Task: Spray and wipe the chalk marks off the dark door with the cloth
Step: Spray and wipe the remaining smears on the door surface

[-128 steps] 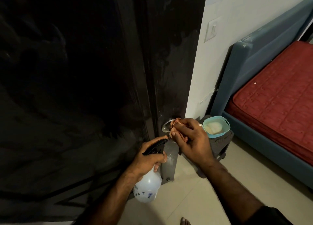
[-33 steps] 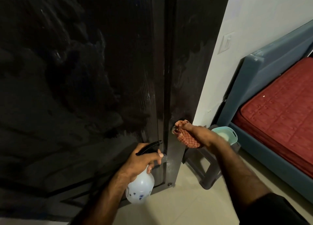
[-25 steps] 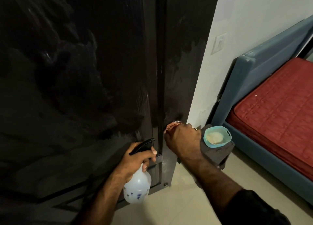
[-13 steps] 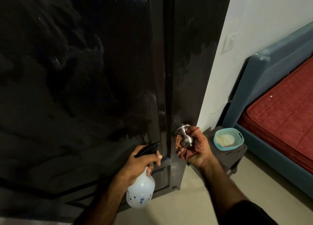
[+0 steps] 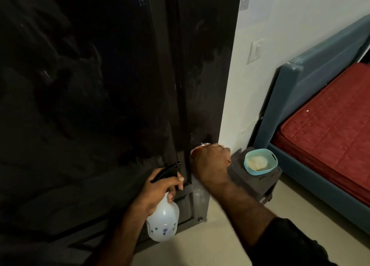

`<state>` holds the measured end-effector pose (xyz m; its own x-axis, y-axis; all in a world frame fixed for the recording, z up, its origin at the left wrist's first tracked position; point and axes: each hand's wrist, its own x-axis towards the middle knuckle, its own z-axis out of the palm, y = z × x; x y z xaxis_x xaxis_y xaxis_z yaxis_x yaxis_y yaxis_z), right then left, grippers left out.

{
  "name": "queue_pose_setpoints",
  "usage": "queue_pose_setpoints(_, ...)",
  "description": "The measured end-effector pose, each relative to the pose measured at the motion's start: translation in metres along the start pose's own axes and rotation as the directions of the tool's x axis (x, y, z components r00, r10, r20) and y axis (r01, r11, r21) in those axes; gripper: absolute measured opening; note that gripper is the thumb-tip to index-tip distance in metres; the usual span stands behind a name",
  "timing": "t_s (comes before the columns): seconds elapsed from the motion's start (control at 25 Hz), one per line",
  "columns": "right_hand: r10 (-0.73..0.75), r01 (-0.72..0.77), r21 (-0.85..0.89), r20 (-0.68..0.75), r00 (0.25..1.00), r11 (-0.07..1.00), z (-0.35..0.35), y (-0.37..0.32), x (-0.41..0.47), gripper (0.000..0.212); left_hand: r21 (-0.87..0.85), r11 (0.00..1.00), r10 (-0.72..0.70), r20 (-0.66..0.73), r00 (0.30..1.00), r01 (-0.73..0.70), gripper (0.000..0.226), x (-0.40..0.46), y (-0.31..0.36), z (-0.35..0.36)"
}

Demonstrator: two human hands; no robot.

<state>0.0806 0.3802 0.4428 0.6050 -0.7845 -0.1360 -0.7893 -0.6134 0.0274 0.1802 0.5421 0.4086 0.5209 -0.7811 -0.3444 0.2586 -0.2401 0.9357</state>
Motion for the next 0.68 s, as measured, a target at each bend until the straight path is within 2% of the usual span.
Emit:
queue_pose_setpoints(0.04, -0.054, 0.040, -0.182, -0.074, 0.996, 0.982, -0.001, -0.015, -0.011, 0.020, -0.010, 1.000, 0.004, 0.004, 1.000, -0.004, 0.047, -0.002, 0.000, -0.002)
queue_pose_setpoints(0.08, -0.054, 0.023, -0.259, -0.113, 0.992, 0.966, 0.004, -0.020, -0.013, 0.017, -0.013, 1.000, 0.009, 0.005, 1.000, -0.009, 0.046, -0.003, 0.000, -0.005)
queue_pose_setpoints(0.12, -0.039, 0.001, -0.247, -0.149, 0.988, 0.969, 0.006, -0.017, -0.012, 0.020, -0.006, 1.000, 0.015, 0.003, 1.000, -0.015, 0.043, -0.004, 0.000, -0.011)
queue_pose_setpoints(0.16, -0.023, -0.003, -0.146, -0.181, 0.983, 0.989, 0.009, -0.007, -0.004, 0.027, -0.001, 1.000, 0.018, -0.002, 1.000, -0.018, 0.042, -0.005, 0.000, -0.018)
queue_pose_setpoints(0.2, 0.017, -0.010, 0.040, -0.180, 0.984, 0.999, 0.011, 0.004, 0.004, 0.034, 0.000, 1.000, 0.024, -0.006, 1.000, -0.024, 0.043, -0.006, 0.000, -0.024)
queue_pose_setpoints(0.28, 0.147, -0.108, 0.422, -0.061, 0.987, 0.900, 0.009, 0.017, 0.023, 0.041, 0.003, 1.000, 0.024, -0.016, 1.000, -0.024, 0.046, -0.008, 0.001, -0.032)
queue_pose_setpoints(0.36, 0.179, -0.250, 0.682, 0.175, 0.968, 0.687, 0.013, 0.023, 0.042, 0.049, 0.014, 1.000, 0.021, -0.024, 0.999, -0.020, 0.037, -0.012, 0.005, -0.037)
queue_pose_setpoints(0.4, 0.106, -0.293, 0.810, 0.279, 0.955, 0.508, 0.018, 0.029, 0.051, 0.053, 0.020, 1.000, 0.017, -0.031, 0.999, -0.016, 0.029, -0.014, 0.006, -0.039)
queue_pose_setpoints(0.44, -0.019, -0.348, 0.899, 0.366, 0.930, 0.266, 0.023, 0.035, 0.057, 0.052, 0.025, 1.000, 0.012, -0.039, 0.999, -0.011, 0.024, -0.016, 0.008, -0.041)
queue_pose_setpoints(0.48, -0.161, -0.411, 0.910, 0.413, 0.896, 0.048, 0.028, 0.040, 0.059, 0.047, 0.027, 1.000, 0.009, -0.040, 0.999, -0.008, 0.023, -0.019, 0.009, -0.042)
queue_pose_setpoints(0.56, -0.382, -0.521, 0.822, 0.417, 0.825, -0.229, 0.039, 0.044, 0.054, 0.032, 0.026, 1.000, 0.003, -0.045, 0.999, -0.002, 0.023, -0.024, 0.010, -0.043)
queue_pose_setpoints(0.6, -0.448, -0.560, 0.759, 0.396, 0.801, -0.331, 0.045, 0.043, 0.049, 0.030, 0.030, 1.000, 0.005, -0.052, 0.999, -0.003, 0.022, -0.025, 0.010, -0.044)
queue_pose_setpoints(0.68, -0.535, -0.584, 0.691, 0.328, 0.779, -0.427, 0.055, 0.042, 0.038, 0.035, 0.049, 0.999, 0.023, -0.051, 0.998, -0.020, 0.017, -0.028, 0.013, -0.048)
